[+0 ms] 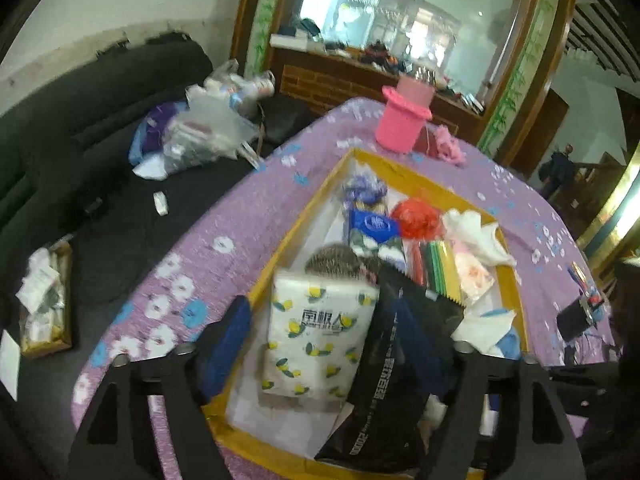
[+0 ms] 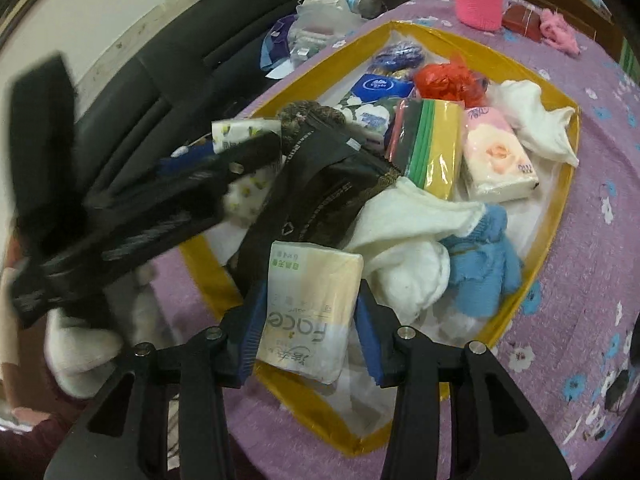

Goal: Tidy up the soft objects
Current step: 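Lower both tissue packs into the tray and open both grippers, then move the right gripper across the table to the blue cloth with red bag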

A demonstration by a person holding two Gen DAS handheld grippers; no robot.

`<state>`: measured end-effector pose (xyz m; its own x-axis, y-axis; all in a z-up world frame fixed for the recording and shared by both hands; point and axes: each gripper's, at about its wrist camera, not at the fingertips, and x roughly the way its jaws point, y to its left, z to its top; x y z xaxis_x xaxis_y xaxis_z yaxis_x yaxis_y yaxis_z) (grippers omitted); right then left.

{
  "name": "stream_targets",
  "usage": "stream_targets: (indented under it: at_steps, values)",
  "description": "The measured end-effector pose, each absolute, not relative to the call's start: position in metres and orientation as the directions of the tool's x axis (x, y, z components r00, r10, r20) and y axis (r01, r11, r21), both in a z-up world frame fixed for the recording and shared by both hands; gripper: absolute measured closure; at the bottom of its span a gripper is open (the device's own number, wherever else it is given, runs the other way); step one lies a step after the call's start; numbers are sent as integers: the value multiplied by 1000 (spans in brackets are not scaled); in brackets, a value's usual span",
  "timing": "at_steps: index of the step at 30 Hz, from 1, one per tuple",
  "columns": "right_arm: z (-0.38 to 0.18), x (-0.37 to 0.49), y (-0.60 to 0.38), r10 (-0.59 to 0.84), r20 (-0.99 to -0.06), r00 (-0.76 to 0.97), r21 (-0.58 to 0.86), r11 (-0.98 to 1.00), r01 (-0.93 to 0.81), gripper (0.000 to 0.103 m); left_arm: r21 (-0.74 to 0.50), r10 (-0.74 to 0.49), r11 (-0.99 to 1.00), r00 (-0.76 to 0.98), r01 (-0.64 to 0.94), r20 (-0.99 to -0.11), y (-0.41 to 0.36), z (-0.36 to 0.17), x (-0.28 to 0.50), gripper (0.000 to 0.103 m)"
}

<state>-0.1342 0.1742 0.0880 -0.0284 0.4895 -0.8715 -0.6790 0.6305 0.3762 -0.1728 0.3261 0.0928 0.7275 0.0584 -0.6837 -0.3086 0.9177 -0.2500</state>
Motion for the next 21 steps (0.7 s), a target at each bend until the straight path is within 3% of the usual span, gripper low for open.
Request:
stream_targets:
  at_steps: [4, 8, 17, 21]
  values:
    - [85, -139, 180, 484, -875, 8, 337, 619, -709, 57, -175, 189, 911, 753, -374, -630, 319, 111, -188, 6]
    - [91, -140, 175, 521, -854, 11, 358, 602, -713, 55, -91, 321, 882, 731, -463, -602, 312, 121, -196, 4]
    - [127, -143, 141, 619, -781, 80, 396, 590, -703, 55, -8, 398, 869, 710, -494, -581, 282, 124, -198, 4]
    - [136, -139, 117, 633, -764, 125, 400, 616, -679, 49, 8, 399, 877, 720, -480, -568, 269, 133, -201, 4]
